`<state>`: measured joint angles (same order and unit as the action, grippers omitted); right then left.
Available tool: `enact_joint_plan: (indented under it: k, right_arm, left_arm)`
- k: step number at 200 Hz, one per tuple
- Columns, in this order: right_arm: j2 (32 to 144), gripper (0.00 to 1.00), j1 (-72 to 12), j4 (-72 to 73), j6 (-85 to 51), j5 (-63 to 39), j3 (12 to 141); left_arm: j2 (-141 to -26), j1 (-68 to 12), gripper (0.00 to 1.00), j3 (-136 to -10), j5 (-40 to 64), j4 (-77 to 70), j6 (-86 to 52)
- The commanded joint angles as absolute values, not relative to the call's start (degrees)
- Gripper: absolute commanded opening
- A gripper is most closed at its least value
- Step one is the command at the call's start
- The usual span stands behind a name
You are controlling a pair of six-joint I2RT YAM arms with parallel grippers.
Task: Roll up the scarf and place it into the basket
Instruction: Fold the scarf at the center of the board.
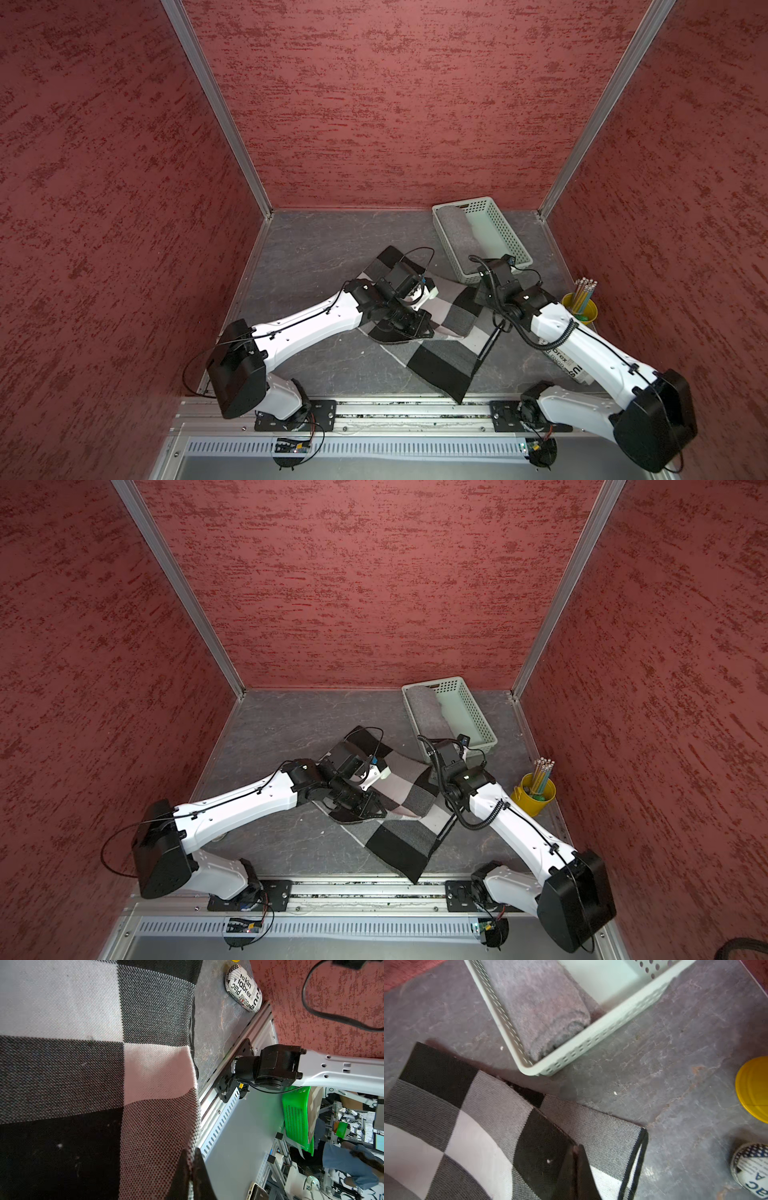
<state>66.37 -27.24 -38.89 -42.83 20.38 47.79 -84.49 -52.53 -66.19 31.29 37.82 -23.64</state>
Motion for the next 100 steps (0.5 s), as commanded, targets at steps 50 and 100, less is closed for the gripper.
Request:
enact_joint_plan:
  k: [50, 100]
  right_arm:
    - [66.12, 0.00, -26.55, -37.28, -50.86, 24.34, 38.75]
    - [70.77, 0.00, -26.15, -37.36, -48.37, 25.15, 42.65]
  left_arm:
    - [-94.98, -56.24, 0.00, -65.16, 39.36, 29.53, -20.70]
    - [-97.94, -56.65, 0.00, -67.54, 38.77, 33.72, -17.17]
